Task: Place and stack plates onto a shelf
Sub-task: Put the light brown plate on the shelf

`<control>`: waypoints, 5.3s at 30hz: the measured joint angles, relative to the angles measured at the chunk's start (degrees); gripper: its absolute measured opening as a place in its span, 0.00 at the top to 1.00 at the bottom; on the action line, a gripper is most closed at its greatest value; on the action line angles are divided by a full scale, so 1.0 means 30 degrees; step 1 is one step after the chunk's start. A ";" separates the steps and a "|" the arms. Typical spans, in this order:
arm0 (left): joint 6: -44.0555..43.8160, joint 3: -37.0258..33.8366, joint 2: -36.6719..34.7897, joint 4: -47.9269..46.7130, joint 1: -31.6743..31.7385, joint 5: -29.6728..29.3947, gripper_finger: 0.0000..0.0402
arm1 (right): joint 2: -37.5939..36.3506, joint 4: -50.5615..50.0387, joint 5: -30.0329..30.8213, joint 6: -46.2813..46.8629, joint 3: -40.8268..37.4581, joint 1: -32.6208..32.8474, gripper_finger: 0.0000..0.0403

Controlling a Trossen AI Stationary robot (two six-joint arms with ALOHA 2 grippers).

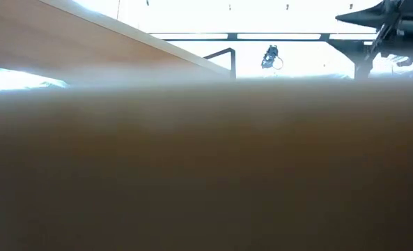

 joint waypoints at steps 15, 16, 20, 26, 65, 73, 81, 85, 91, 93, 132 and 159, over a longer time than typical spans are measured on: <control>-0.0007 -0.0002 0.0000 0.0000 -0.0003 0.0000 0.52 | 0.5006 0.0898 -0.1586 -0.1041 0.3940 0.0223 0.43; -0.0007 -0.0003 0.0000 0.0005 0.0001 0.0000 0.52 | 0.5796 0.0757 -0.1820 -0.1043 0.4501 0.0323 0.43; -0.0007 0.0000 0.0000 0.0005 0.0002 0.0000 0.52 | 0.9022 -0.0181 -0.2426 -0.1055 0.7104 0.0887 0.43; -0.0007 -0.0006 0.0000 0.0002 -0.0002 -0.0003 0.52 | 1.3185 -0.4186 -0.2776 -0.1465 1.1373 0.1981 0.43; -0.0007 -0.0004 0.0000 -0.0001 -0.0001 0.0000 0.52 | 2.7825 -0.7597 -0.4491 0.7275 1.5766 0.6139 0.43; -0.0010 -0.0003 0.0000 0.0002 0.0002 0.0000 0.52 | 3.0169 -0.7297 -0.6208 0.7680 1.5766 0.6139 0.43; -0.0008 0.0000 0.0000 0.0000 -0.0001 0.0000 0.52 | 3.1853 -0.5788 -0.7045 0.7680 1.5766 0.6139 0.43; -0.0012 0.0000 0.0000 0.0000 -0.0005 0.0000 0.52 | 3.2401 -0.5564 -0.7039 0.7683 1.5759 0.6139 0.43; -0.0014 0.0000 0.0000 -0.0002 -0.0005 0.0000 0.52 | 3.2501 -0.5390 -0.6857 0.7682 1.5759 0.6139 0.43; -0.0007 0.0000 0.0000 -0.0002 -0.0002 0.0000 0.52 | 3.2501 -0.5229 -0.6655 0.7683 1.5759 0.6149 0.43; -0.0015 -0.0007 0.0000 -0.0046 -0.0005 0.0007 0.52 | 3.5777 -0.1315 -0.5361 0.8583 1.5600 0.7027 0.44; -0.0015 -0.0002 0.0000 -0.0068 -0.0003 0.0000 0.52 | 3.5729 -0.1056 -0.5471 0.8889 1.5526 0.6598 0.95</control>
